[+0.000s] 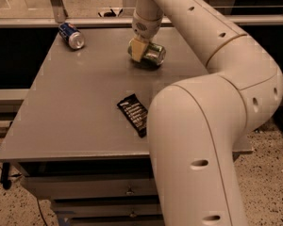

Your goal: Place green can upright

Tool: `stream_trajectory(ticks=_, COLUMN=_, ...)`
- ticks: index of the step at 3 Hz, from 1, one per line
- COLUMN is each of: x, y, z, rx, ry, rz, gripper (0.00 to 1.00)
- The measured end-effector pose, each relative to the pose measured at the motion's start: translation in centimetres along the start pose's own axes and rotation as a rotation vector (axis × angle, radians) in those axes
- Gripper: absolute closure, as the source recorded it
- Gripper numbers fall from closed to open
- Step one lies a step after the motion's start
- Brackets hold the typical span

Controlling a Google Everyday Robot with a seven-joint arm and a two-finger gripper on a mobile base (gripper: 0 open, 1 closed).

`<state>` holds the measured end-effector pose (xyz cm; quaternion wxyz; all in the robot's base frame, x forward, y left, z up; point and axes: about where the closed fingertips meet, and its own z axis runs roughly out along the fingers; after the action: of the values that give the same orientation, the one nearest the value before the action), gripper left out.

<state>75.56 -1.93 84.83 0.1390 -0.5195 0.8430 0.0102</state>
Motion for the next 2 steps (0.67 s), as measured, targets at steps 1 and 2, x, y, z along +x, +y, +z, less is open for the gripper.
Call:
stream_trajectory(ticks=1, x=0.2, y=-0.4, z=-2.6, rx=0.011, ry=-0.059, rz=-0.019, gripper=0.88)
stream_trajectory(ticks=2, x=1.1, y=-0.1, z=-6.1, rx=-0.021, ry=-0.228, rz=-0.035, gripper=1.00)
